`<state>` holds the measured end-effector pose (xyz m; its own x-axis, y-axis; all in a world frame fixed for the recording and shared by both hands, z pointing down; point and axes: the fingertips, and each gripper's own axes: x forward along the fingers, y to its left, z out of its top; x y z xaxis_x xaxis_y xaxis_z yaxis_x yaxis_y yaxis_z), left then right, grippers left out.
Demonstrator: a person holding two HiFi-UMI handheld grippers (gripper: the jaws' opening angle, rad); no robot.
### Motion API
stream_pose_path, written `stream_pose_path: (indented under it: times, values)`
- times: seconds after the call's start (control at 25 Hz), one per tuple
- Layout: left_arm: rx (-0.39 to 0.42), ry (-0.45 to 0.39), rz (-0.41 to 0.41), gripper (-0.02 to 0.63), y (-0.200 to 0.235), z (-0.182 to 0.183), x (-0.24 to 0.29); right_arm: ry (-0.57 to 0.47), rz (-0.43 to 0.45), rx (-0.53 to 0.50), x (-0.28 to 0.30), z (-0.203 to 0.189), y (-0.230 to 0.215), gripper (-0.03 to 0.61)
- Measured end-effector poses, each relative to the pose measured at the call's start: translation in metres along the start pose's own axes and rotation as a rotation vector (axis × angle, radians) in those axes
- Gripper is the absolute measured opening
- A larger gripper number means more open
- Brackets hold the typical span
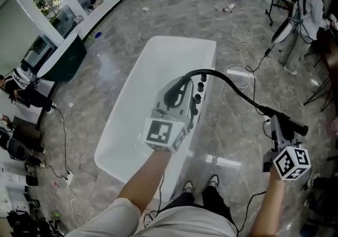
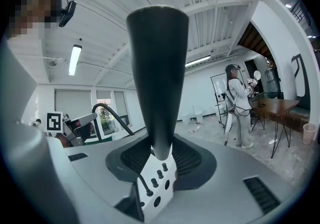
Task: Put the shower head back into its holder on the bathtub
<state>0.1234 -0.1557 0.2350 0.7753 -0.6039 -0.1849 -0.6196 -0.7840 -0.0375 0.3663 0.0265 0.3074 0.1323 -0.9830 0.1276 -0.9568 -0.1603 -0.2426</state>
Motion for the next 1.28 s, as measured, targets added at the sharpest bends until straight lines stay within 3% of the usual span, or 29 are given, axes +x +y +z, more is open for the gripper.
stream_pose_path:
  times: [0.16,0.52,0.68,0.96,1.08,1.28]
  values:
    - [0.009,-0.025,-0.001,0.049,-0.006,0.010,0.022,-0.003,0.000,0.020,0.005,0.009,-0.014,0.141]
    - [-0.011,-0.037,0.014,0.049,0.000,-0.007,0.062,0.022,0.005,0.108,0.036,-0.001,-0.044,0.141]
    - [0.010,-0.060,-0.005,0.050,0.002,-0.001,0.077,0.023,0.001,0.097,0.048,-0.001,-0.043,0.141]
    - [-0.028,0.008,0.022,0.049,0.008,-0.051,0.085,0.051,-0.001,0.073,0.060,-0.010,-0.058,0.141]
    - [-0.031,0.007,0.024,0.049,0.008,-0.052,0.089,0.063,0.013,0.072,0.061,-0.013,-0.057,0.141]
    - [0.077,-0.014,0.006,0.049,0.003,-0.040,0.110,0.050,0.027,0.067,0.062,-0.012,-0.063,0.141]
